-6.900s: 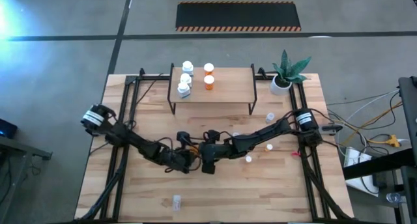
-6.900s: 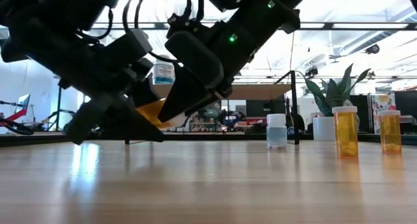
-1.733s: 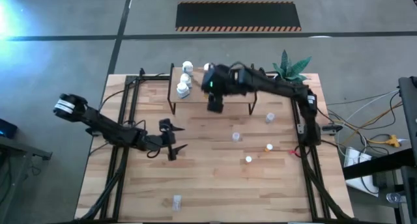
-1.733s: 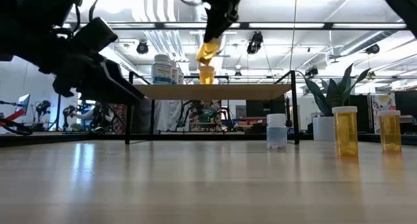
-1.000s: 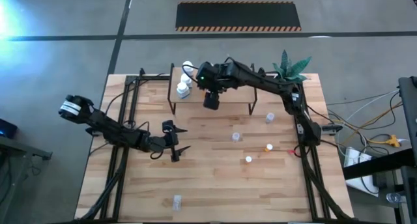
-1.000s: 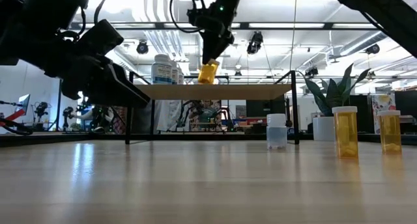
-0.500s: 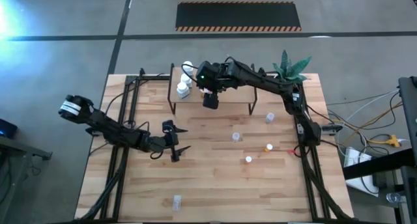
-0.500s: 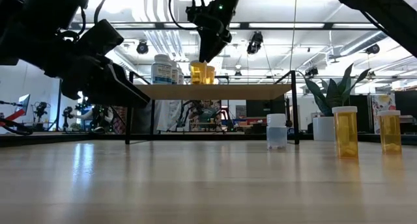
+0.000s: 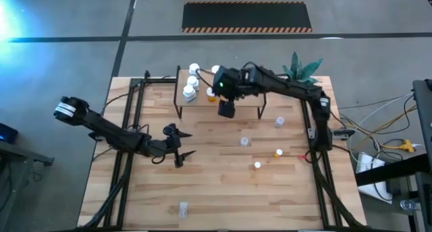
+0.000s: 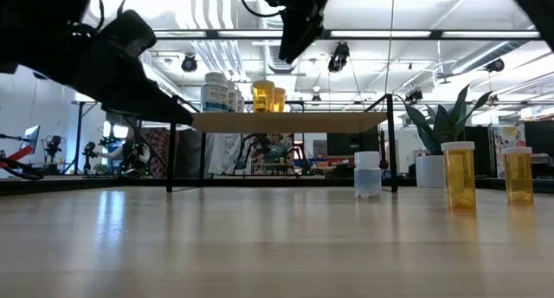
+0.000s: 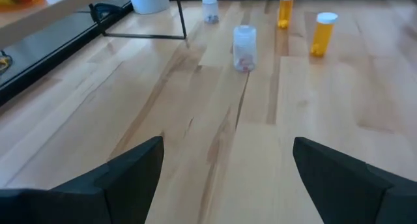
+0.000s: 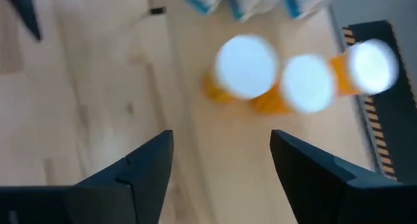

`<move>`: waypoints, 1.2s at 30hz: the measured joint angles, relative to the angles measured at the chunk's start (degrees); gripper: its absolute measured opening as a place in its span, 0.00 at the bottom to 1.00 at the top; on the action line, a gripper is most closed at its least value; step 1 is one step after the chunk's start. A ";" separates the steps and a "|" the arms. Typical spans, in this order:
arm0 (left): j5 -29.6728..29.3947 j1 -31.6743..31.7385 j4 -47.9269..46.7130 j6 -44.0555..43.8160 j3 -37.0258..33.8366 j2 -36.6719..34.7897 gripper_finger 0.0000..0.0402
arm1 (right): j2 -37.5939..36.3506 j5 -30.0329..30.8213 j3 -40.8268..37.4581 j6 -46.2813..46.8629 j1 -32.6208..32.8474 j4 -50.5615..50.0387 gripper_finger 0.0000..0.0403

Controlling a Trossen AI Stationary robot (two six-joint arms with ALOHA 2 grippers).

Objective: Pick and place medicine bottles onto shelf by color
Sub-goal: Put the bottom left transparent pill bottle on the shelf

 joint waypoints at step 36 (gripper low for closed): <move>14.31 -22.65 -68.07 -59.30 27.86 7.82 0.81 | -10.74 0.43 -71.51 12.92 27.80 91.88 0.54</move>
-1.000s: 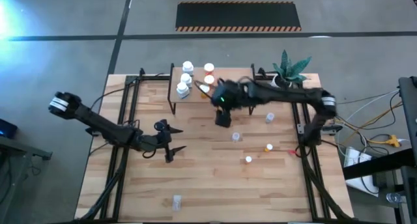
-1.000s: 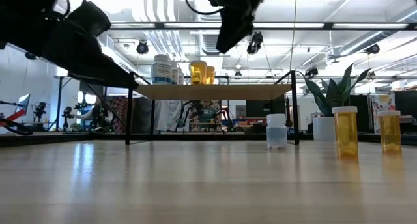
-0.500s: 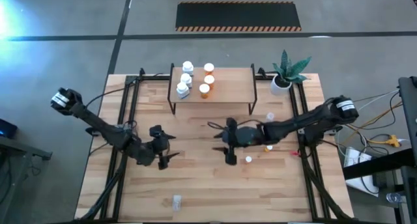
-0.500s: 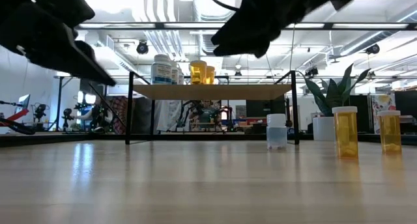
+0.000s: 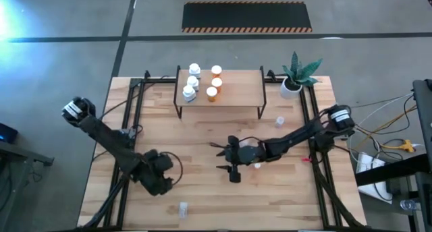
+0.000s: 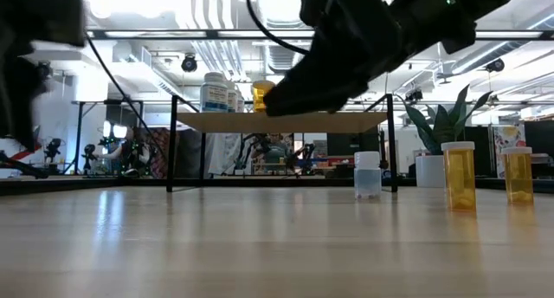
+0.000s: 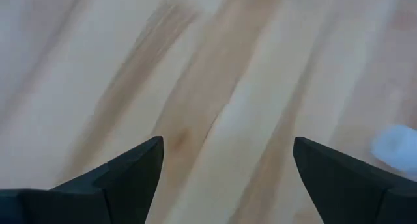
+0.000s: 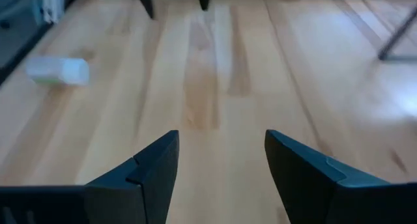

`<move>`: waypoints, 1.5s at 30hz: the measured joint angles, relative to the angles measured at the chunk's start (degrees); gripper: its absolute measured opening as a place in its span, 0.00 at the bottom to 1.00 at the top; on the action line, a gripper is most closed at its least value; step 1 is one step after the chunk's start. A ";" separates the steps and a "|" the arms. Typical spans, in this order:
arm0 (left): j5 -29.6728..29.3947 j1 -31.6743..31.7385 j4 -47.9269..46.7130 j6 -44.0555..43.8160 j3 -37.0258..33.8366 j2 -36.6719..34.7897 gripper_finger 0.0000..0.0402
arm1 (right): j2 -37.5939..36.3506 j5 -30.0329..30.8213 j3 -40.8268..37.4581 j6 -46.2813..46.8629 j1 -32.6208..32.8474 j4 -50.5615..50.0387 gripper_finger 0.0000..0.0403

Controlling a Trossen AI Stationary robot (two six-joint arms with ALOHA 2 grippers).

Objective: Pick and place medicine bottles onto shelf by color
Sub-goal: Put the bottom left transparent pill bottle on the shelf

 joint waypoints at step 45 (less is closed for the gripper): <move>11.72 -4.08 25.98 -51.62 7.98 20.41 0.62 | 8.86 9.03 -2.02 -1.97 7.08 6.36 0.53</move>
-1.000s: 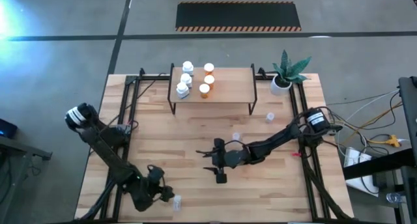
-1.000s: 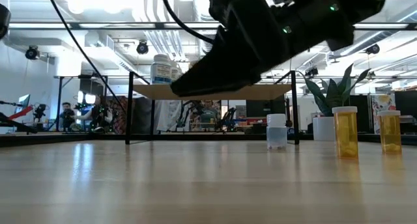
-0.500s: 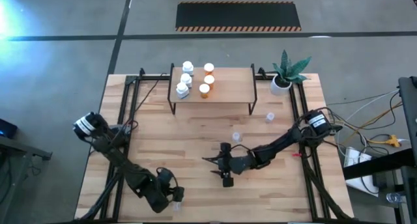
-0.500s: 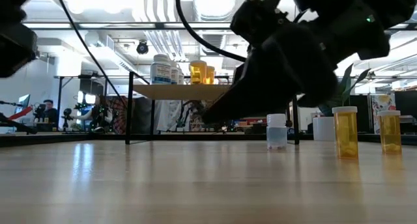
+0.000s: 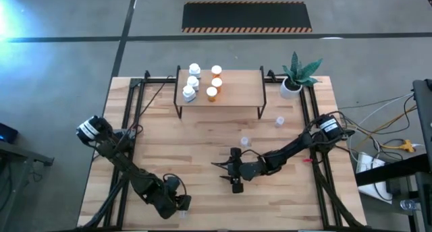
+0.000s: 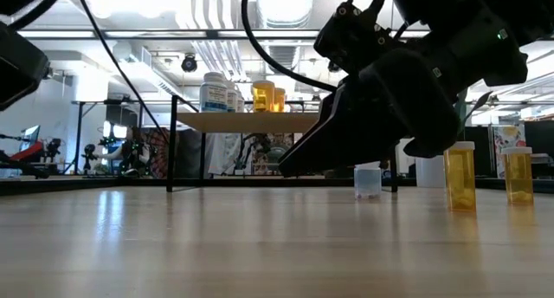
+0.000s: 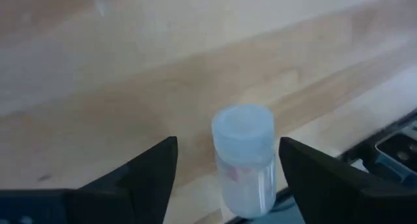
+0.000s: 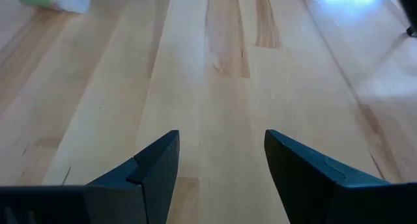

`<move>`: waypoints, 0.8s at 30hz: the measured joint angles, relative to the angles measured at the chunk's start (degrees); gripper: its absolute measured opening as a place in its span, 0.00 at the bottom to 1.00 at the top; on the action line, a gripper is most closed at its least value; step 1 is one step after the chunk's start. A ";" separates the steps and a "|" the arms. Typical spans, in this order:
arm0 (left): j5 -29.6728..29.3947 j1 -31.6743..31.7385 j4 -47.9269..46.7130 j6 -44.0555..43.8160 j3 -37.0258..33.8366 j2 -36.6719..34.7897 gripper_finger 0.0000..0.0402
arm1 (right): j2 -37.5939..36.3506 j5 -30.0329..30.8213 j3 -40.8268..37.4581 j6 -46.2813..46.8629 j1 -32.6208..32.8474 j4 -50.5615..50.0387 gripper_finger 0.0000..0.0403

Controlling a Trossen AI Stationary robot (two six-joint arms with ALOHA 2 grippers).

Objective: Pick and place medicine bottles onto shelf by color
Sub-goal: Put the bottom left transparent pill bottle on the shelf

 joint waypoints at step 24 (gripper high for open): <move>-4.20 1.19 0.95 9.13 -0.04 1.35 0.29 | -3.59 14.23 -2.69 1.90 3.59 -9.26 0.53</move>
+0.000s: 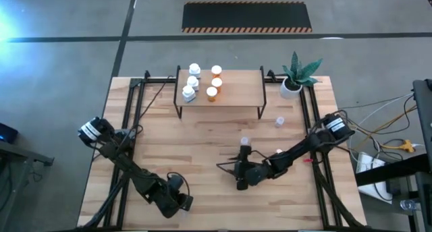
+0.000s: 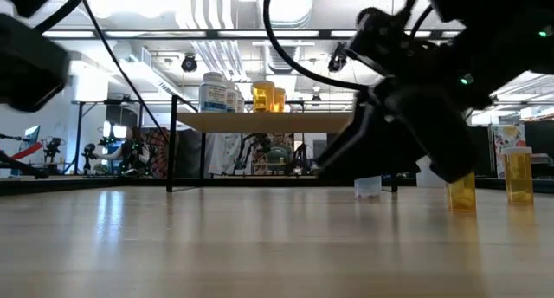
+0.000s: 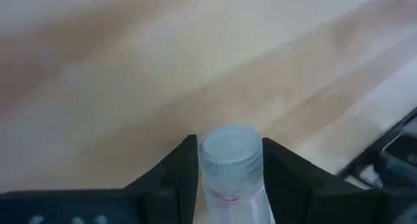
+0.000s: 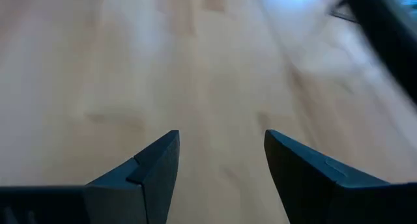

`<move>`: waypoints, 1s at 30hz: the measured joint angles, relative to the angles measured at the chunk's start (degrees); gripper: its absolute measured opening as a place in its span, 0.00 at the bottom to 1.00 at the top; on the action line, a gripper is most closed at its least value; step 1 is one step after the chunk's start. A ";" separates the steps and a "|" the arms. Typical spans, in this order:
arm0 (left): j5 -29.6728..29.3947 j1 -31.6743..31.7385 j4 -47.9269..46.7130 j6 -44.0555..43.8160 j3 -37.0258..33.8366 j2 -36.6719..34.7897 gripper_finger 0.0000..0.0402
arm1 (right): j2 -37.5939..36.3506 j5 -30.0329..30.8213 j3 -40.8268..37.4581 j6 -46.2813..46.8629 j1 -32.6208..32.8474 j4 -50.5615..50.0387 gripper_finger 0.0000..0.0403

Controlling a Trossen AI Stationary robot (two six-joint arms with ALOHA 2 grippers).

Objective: Pick and place medicine bottles onto shelf by color
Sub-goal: Put the bottom left transparent pill bottle on the shelf

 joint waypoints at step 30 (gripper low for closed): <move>-33.86 28.48 46.60 100.97 -3.95 10.15 0.33 | -24.46 7.09 -14.32 3.94 6.02 1.06 0.53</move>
